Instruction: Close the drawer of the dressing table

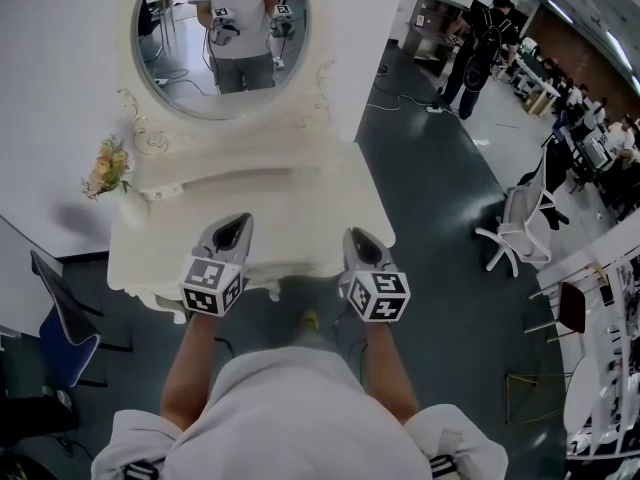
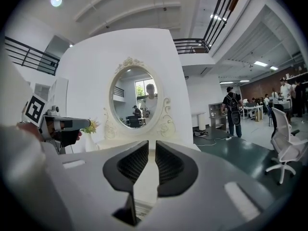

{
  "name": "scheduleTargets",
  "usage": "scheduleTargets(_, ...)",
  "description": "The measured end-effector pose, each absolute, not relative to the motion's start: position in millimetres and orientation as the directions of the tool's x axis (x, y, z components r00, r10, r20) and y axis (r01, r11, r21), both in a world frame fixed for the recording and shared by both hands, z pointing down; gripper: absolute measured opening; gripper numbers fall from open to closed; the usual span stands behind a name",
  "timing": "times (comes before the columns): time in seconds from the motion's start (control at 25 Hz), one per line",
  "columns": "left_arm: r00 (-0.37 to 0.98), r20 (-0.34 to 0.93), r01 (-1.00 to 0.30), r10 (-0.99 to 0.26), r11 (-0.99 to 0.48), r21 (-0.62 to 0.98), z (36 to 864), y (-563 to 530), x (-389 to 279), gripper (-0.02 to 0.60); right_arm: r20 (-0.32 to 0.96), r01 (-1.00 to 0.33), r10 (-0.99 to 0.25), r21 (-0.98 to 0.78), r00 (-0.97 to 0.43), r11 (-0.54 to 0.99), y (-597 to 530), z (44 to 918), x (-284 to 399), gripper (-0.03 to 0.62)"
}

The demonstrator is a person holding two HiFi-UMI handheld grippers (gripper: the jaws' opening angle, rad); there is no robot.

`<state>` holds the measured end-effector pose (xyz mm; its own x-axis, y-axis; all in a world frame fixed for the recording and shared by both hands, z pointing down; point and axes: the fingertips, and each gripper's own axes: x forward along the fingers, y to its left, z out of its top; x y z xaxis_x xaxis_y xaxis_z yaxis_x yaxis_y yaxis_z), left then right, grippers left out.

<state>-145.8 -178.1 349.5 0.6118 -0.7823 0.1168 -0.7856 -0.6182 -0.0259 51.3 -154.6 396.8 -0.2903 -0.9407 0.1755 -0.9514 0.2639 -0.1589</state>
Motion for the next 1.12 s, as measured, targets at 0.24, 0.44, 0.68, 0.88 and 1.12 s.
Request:
scheduleTargets(0.24, 0.608, 0.118, -0.788, -0.785, -0.615, -0.031, 348, -178, -146, 0.0, 0.176, -0.954, -0.942, -0.142, -0.287, 0.264, -154, 396, 58, 0.033)
scheduleTargets(0.44, 0.608, 0.119, -0.787, -0.785, -0.615, -0.035, 347, -179, -143, 0.0, 0.185, -0.962, -0.946, -0.112, -0.265, 0.248, -155, 397, 65, 0.003)
scheduleTargets(0.68, 0.61, 0.117, -0.786, -0.784, -0.617, -0.034, 347, -178, -136, 0.0, 0.172, -0.968, -0.954, -0.098, -0.245, 0.231, -152, 393, 75, 0.003)
scheduleTargets(0.88, 0.61, 0.11, -0.787, -0.784, -0.616, -0.03, 345, -181, -133, 0.0, 0.163, -0.972, -0.96, -0.09, -0.228, 0.215, -153, 389, 85, 0.003)
scheduleTargets(1.12, 0.612, 0.106, -0.785, -0.784, -0.618, -0.035, 344, -182, -131, 0.0, 0.163, -0.974, -0.962, -0.09, -0.218, 0.206, -153, 389, 89, 0.003)
